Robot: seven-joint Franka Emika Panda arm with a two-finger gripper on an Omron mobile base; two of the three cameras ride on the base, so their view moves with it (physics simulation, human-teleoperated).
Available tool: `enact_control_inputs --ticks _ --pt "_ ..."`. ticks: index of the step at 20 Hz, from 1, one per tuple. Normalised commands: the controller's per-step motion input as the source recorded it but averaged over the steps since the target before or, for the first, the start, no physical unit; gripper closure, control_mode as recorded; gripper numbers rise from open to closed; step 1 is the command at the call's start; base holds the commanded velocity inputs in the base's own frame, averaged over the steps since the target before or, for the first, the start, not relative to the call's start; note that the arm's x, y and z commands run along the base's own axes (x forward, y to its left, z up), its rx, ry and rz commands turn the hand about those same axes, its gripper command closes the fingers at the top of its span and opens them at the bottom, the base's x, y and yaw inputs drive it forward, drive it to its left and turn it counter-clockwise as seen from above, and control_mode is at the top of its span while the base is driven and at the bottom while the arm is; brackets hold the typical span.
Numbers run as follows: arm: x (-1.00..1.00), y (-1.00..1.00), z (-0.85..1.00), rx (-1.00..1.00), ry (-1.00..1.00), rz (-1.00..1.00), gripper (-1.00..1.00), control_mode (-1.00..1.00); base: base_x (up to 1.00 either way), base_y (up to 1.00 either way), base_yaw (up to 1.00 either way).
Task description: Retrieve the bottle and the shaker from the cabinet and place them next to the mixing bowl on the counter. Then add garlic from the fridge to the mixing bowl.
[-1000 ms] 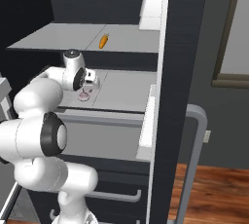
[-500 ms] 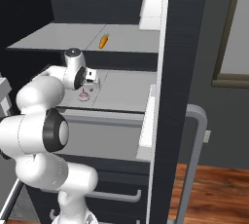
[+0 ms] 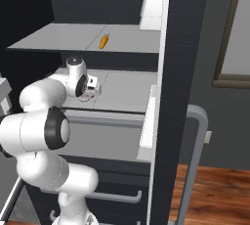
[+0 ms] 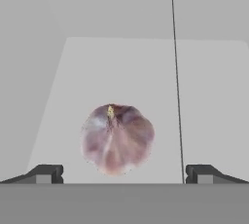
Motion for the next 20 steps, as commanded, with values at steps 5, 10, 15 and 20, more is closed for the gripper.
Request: enact_control_inputs --ticks 5,10,15,20 --pt "0.0 0.0 -0.1 0.0 0.0 0.0 -1.0 -1.0 0.0 0.0 0.0" --pt "0.13 0.0 0.0 0.0 0.0 -0.01 -1.0 -1.0 0.0 0.0 0.0" --pt "0.17 0.0 -0.04 0.0 -0.01 -0.01 -1.0 -1.0 0.0 0.0 0.0" --pt "0.04 0.0 -0.02 0.0 -0.01 0.0 -1.0 -1.0 0.0 0.0 0.0"
